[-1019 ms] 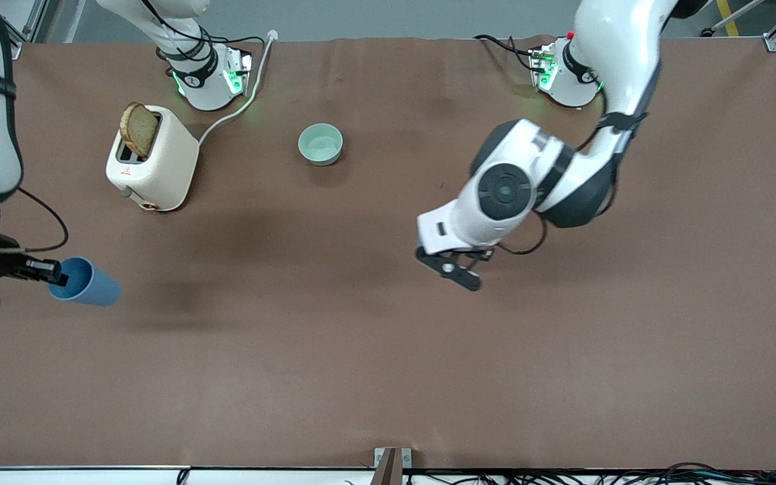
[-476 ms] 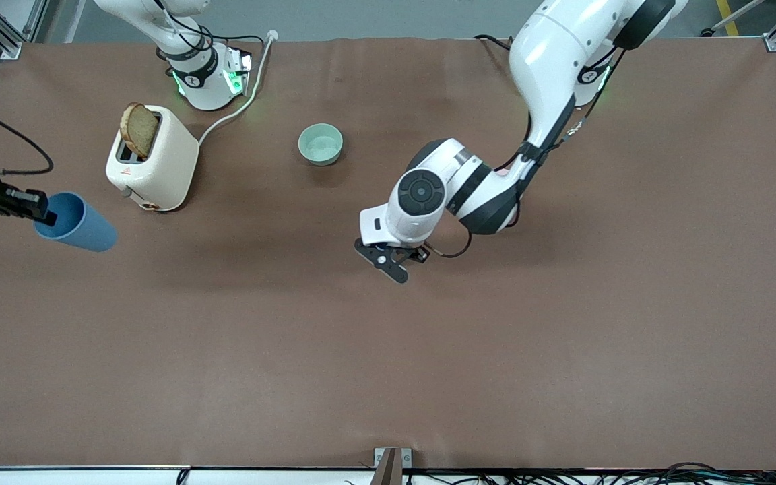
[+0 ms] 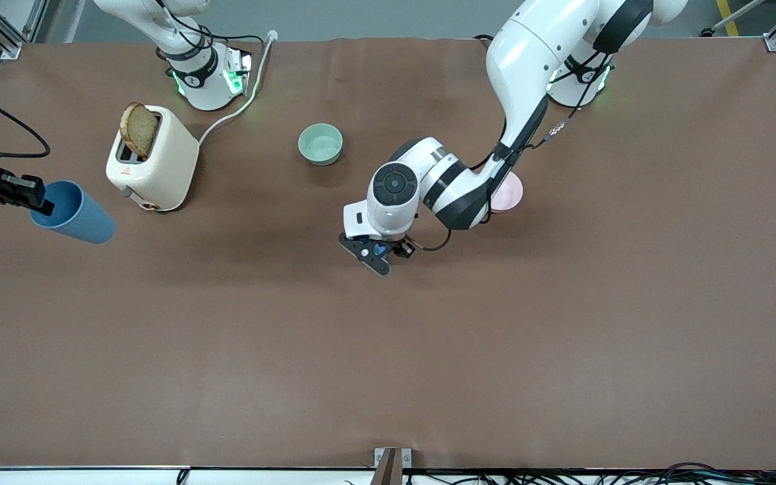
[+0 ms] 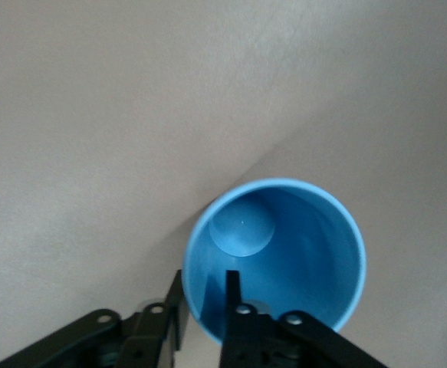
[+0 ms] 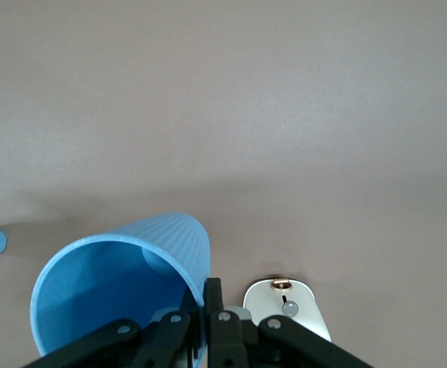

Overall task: Stack blue cups with both arms
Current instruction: 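Carry the cup to mid-table with the left gripper while the right gripper lifts, then set the cup upright mid-table and open the left gripper, withdrawing it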

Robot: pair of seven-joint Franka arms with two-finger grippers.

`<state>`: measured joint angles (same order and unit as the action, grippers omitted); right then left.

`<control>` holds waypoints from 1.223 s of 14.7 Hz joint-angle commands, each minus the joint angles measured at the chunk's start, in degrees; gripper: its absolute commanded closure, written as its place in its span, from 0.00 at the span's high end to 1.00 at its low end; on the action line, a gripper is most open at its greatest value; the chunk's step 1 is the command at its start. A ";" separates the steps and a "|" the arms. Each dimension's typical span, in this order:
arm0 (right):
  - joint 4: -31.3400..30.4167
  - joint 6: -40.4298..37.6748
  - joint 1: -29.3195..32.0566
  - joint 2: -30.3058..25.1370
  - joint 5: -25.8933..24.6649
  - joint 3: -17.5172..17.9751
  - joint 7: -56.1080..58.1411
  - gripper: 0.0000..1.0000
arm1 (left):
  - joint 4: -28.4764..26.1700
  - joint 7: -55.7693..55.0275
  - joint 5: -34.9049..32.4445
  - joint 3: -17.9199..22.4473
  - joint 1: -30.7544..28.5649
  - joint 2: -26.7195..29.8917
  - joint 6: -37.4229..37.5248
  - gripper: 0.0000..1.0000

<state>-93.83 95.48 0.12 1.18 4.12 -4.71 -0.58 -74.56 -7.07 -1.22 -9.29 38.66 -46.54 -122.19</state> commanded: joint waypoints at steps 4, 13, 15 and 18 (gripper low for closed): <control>0.14 0.06 -0.56 -0.47 -0.87 -0.04 -1.35 0.01 | 0.30 -0.84 -1.42 2.51 -5.95 10.40 8.52 1.00; -0.03 3.57 -5.73 1.01 -0.17 -0.04 -10.90 0.01 | 0.12 -0.84 -1.33 15.27 -19.05 22.01 20.85 1.00; -0.03 5.59 -9.50 2.68 -0.17 -0.04 -15.57 0.01 | 0.12 -0.06 -0.89 15.18 -22.82 23.94 21.20 1.00; -0.12 8.40 -13.29 5.76 0.35 0.05 -17.17 0.01 | -1.90 -0.14 -1.33 9.40 -31.59 27.55 21.20 1.00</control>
<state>-94.01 102.22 -11.03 5.17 4.18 -4.28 -16.06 -73.07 -6.91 -1.75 4.56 12.30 -22.93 -101.31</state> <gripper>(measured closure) 0.952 0.000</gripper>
